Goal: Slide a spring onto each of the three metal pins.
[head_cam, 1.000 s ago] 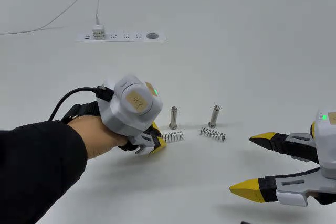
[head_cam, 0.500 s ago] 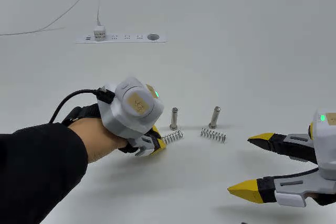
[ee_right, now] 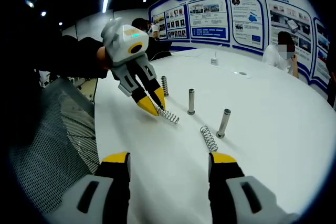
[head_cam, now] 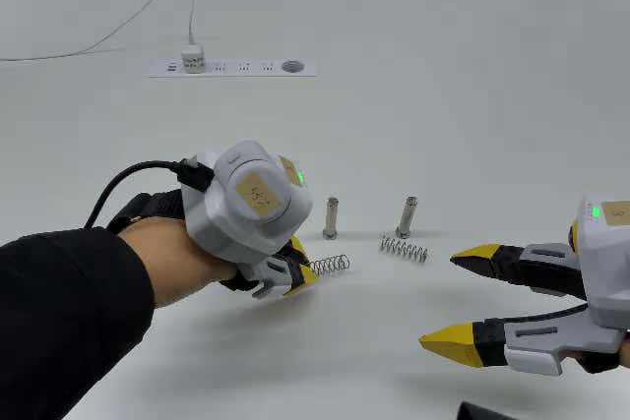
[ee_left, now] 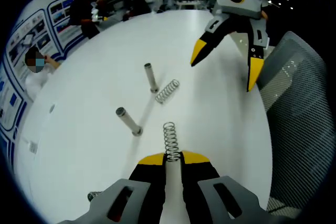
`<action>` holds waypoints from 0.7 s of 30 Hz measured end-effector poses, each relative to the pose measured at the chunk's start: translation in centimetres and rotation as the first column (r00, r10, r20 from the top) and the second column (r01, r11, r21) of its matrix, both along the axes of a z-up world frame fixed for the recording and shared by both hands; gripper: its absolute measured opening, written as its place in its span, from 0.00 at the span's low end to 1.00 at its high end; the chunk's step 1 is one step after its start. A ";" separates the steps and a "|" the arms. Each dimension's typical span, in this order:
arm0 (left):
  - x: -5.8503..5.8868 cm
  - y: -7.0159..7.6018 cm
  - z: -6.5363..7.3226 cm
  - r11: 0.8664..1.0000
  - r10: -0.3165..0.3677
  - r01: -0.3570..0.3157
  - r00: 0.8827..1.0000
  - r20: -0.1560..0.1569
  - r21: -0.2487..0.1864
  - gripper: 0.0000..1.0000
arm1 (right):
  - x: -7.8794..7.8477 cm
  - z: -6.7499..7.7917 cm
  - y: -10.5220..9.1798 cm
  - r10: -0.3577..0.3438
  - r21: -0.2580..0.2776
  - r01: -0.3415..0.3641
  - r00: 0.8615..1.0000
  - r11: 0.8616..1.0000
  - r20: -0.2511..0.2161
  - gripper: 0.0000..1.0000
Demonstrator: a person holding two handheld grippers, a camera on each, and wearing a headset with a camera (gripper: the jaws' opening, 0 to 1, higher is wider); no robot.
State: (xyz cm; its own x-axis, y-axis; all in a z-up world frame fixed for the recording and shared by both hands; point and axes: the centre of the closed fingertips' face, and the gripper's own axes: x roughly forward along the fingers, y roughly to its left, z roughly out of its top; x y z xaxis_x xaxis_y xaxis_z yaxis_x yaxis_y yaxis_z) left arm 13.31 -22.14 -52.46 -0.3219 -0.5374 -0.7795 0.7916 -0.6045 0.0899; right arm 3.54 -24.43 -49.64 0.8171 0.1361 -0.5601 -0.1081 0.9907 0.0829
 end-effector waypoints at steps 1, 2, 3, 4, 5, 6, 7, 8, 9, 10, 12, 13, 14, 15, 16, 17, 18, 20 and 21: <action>-0.2 0.1 0.1 1.000 -0.008 0.008 1.000 -0.001 0.000 0.10 | 0.1 0.1 0.1 0.005 -0.002 -0.005 1.000 1.000 0.000 0.60; -0.3 0.2 0.2 1.000 -0.015 0.015 1.000 0.000 0.000 0.10 | 0.2 0.1 0.1 0.010 -0.005 -0.010 1.000 1.000 0.002 0.60; -0.5 0.3 0.3 1.000 -0.026 0.026 1.000 0.005 0.002 0.10 | 0.4 0.2 0.2 0.018 -0.007 -0.018 1.000 1.000 0.005 0.59; -0.6 0.4 0.3 0.999 -0.037 0.037 0.999 0.010 0.004 0.10 | 0.5 0.3 0.3 0.023 -0.010 -0.023 1.000 1.000 0.006 0.58; -0.8 0.6 0.4 0.999 -0.052 0.052 0.999 0.016 0.008 0.10 | 0.8 0.4 0.4 0.034 -0.016 -0.034 0.999 0.999 0.008 0.57; -1.0 0.7 0.4 0.998 -0.061 0.060 0.998 0.020 0.008 0.10 | 1.0 0.4 0.5 0.042 -0.018 -0.042 0.999 0.999 0.009 0.56; -1.1 0.8 0.5 0.998 -0.068 0.068 0.997 0.023 0.009 0.10 | 1.2 0.5 0.6 0.050 -0.019 -0.049 0.999 0.999 0.011 0.55; -1.3 1.0 0.5 0.997 -0.080 0.080 0.996 0.027 0.011 0.10 | 1.4 0.5 0.8 0.059 -0.023 -0.058 0.998 0.998 0.012 0.55; -1.5 1.1 0.6 0.996 -0.089 0.089 0.996 0.028 0.012 0.10 | 1.6 0.6 0.9 0.065 -0.026 -0.065 0.998 0.998 0.012 0.54; -1.7 1.2 0.7 0.995 -0.099 0.099 0.995 0.028 0.013 0.10 | 1.8 0.6 1.1 0.075 -0.028 -0.074 0.997 0.997 0.014 0.53; -2.0 1.4 0.7 0.993 -0.114 0.113 0.993 0.027 0.014 0.10 | 2.0 0.6 1.3 0.085 -0.028 -0.085 0.996 0.996 0.015 0.52; -2.2 1.5 0.8 0.992 -0.123 0.123 0.992 0.025 0.015 0.10 | 2.1 0.6 1.4 0.092 -0.030 -0.092 0.996 0.995 0.012 0.51; -2.3 1.6 0.9 0.992 -0.129 0.128 0.991 0.025 0.015 0.10 | 2.2 0.5 1.5 0.097 -0.032 -0.097 0.995 0.995 0.010 0.51; -2.5 1.7 1.0 0.991 -0.136 0.136 0.990 0.025 0.014 0.10 | 2.3 0.4 1.7 0.105 -0.034 -0.105 0.994 0.994 0.008 0.50; -2.6 1.7 1.1 0.990 -0.141 0.140 0.990 0.024 0.012 0.10 | 2.3 0.4 1.8 0.110 -0.036 -0.110 0.994 0.993 0.006 0.50; -2.8 1.7 1.2 0.989 -0.147 0.146 0.989 0.021 0.011 0.10 | 2.3 0.3 1.8 0.115 -0.037 -0.115 0.993 0.993 0.003 0.49; -3.0 1.8 1.3 0.988 -0.156 0.156 0.988 0.018 0.010 0.10 | 2.4 0.2 2.0 0.123 -0.041 -0.123 0.992 0.992 -0.002 0.48; -3.4 1.9 1.5 0.985 -0.172 0.172 0.985 0.016 0.010 0.10 | 2.5 0.2 2.2 0.134 -0.043 -0.134 0.991 0.990 -0.004 0.47; -3.5 2.0 1.6 0.984 -0.178 0.178 0.984 0.016 0.011 0.10 | 2.5 0.2 2.3 0.139 -0.045 -0.139 0.990 0.989 -0.005 0.46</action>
State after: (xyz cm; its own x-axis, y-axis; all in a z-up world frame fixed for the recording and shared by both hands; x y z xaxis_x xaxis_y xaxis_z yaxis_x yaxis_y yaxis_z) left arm 9.82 -20.15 -50.90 -0.3982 -0.4654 -0.7904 0.6698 -0.7363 0.0961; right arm 6.07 -22.14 -49.46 0.7910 0.2232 -0.5697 -0.2452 0.9687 0.0389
